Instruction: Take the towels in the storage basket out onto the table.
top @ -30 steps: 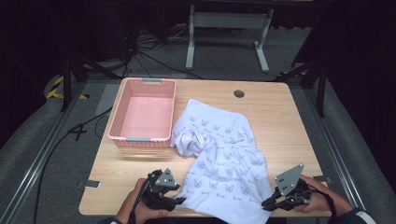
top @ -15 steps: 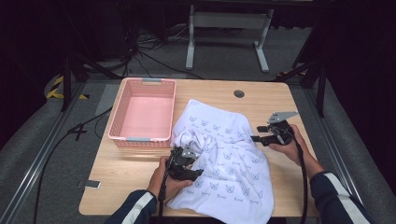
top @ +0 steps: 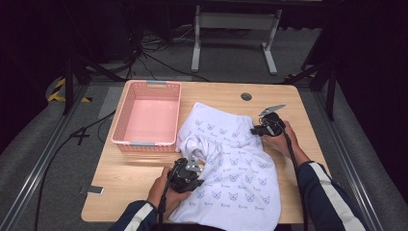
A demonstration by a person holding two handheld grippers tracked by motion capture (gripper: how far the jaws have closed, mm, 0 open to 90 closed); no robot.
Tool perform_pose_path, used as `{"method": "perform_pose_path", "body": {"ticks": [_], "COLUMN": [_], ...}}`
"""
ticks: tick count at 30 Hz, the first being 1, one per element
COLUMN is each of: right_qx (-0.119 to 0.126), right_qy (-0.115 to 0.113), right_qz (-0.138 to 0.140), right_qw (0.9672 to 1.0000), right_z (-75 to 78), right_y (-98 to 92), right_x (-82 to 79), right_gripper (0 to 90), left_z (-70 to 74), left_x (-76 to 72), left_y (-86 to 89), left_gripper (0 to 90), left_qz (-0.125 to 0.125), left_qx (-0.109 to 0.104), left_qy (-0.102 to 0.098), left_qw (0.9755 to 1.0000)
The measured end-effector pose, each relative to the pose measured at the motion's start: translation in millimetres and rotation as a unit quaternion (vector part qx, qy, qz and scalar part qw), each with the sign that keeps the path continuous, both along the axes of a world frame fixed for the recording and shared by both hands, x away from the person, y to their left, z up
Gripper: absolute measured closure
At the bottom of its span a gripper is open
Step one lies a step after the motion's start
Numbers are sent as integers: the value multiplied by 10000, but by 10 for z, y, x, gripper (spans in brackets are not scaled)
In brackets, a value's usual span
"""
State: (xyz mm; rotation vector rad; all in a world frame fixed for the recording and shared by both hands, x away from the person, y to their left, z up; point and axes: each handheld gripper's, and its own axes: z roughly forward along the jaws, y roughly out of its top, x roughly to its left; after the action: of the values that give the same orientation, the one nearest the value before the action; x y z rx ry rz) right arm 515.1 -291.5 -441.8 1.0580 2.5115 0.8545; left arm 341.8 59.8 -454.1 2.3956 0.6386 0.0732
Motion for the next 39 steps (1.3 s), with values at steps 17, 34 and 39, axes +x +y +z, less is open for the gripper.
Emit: {"method": "perform_pose_path", "body": {"ticks": [17, 34, 39], "right_qx": [-477, 8, 34], "right_qy": [-1459, -1250, -1019], "right_qz": [-1416, 1109, 1495], "right_qw": [9780, 9859, 9835], "right_z": [550, 469, 414], "right_y": [-502, 385, 510], "right_x": [35, -257, -409], "right_gripper": [869, 772, 525], "left_z": [47, -19, -28], "left_x": [-866, 148, 161], "left_y": [536, 56, 35], "left_gripper": [808, 429, 560], "left_qz": [6, 447, 131], "left_qx": [302, -415, -410], "left_qy": [438, -135, -48], "left_qw": [9986, 9980, 9991]}}
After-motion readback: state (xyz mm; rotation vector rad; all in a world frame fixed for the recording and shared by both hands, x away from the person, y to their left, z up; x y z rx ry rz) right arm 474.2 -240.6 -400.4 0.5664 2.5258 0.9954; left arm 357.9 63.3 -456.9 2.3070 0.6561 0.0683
